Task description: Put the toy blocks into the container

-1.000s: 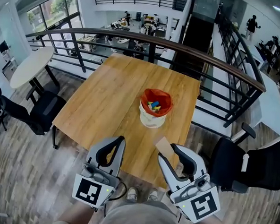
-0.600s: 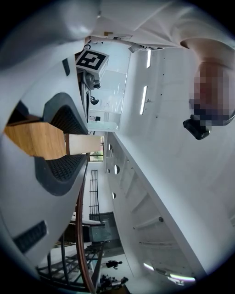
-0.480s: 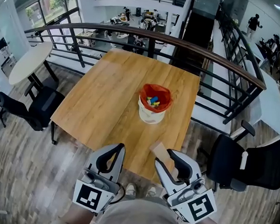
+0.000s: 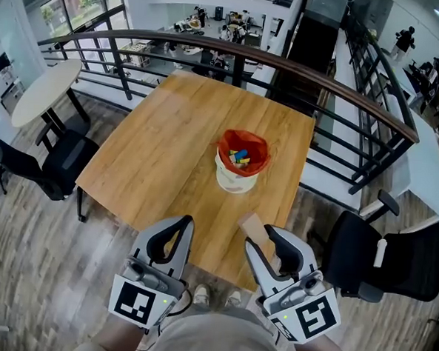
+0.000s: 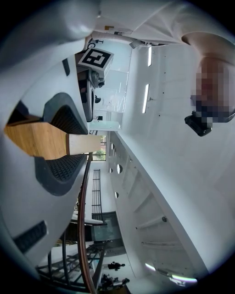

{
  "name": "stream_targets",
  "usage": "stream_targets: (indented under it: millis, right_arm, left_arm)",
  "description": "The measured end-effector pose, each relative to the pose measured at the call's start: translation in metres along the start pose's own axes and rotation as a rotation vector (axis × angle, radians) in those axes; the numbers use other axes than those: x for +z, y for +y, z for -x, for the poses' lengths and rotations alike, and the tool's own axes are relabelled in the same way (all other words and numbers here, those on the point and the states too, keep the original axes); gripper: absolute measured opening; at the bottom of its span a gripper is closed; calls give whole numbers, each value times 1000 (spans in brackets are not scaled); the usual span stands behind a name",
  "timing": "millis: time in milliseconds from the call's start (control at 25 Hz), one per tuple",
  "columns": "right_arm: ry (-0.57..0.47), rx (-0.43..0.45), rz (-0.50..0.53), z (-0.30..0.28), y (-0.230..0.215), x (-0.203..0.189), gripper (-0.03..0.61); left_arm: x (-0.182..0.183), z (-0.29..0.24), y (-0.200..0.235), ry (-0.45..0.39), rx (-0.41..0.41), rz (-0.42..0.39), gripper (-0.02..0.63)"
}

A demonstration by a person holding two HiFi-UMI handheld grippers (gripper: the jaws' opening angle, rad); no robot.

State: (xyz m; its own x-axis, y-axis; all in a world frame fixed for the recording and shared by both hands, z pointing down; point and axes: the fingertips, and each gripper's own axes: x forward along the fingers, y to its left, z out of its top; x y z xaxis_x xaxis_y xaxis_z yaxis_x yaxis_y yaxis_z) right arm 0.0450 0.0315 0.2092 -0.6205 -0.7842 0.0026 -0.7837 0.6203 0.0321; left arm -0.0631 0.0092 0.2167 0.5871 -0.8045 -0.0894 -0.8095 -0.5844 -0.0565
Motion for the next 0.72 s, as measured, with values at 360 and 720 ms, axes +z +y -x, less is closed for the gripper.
stream_targets:
  millis: [360,720]
  right_arm:
    - [-13,-80,77,-59,-65,20,144]
    - [-22,-121,115,-121,-116,23,144]
  left_arm:
    - [22,-65,39,-51,11,-108,11]
    - [4,-140,64,-18,25,-110,11]
